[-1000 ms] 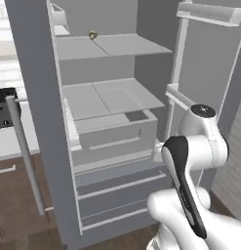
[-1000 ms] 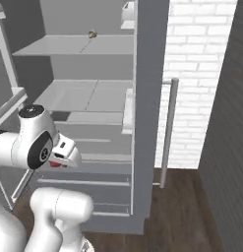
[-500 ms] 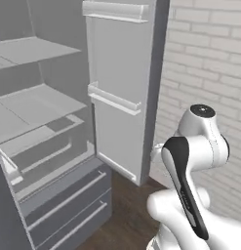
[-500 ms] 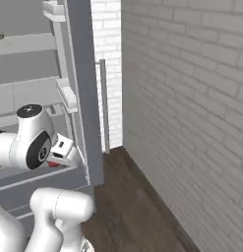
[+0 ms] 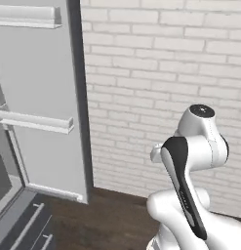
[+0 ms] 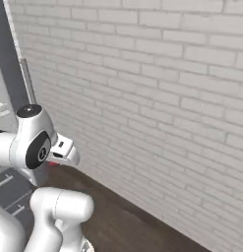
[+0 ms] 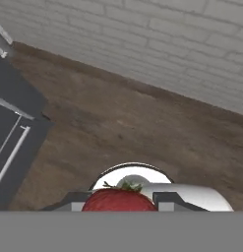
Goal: Take the strawberry from the fridge and place it on top of the pancake, located on the dining counter.
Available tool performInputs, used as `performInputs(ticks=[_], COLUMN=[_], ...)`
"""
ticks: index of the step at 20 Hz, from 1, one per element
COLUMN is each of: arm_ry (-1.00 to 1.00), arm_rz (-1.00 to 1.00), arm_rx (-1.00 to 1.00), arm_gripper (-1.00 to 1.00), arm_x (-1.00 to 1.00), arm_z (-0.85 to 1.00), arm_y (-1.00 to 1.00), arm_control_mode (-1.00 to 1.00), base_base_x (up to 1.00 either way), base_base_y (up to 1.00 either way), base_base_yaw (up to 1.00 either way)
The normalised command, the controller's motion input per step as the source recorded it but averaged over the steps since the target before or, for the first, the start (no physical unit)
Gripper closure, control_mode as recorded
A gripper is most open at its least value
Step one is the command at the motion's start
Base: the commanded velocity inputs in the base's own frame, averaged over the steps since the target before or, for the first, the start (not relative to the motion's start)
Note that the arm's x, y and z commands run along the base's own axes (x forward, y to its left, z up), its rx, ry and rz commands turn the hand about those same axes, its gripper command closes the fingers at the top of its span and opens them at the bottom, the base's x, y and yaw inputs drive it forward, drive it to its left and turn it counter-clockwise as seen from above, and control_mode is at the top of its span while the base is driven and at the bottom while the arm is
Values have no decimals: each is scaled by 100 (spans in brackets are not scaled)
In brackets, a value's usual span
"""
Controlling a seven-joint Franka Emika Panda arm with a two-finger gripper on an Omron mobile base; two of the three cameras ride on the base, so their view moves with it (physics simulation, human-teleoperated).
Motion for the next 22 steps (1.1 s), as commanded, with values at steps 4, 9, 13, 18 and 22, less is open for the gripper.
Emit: performInputs(ticks=[4, 9, 13, 18, 22], arm_ry=[0, 0, 0, 0, 0], arm_rz=[0, 0, 0, 0, 0], arm_rx=[0, 0, 0, 0, 0], arm_gripper=[100, 100, 100, 100, 100], arm_x=[0, 0, 0, 0, 0], arm_z=[0, 0, 0, 0, 0], arm_y=[0, 0, 0, 0, 0], arm_control_mode=[100, 100, 100, 100, 100], base_base_x=[-1, 0, 0, 0, 1], base_base_y=[-47, -48, -59, -65, -65], base_base_yaw=[-80, -82, -82, -83, -83])
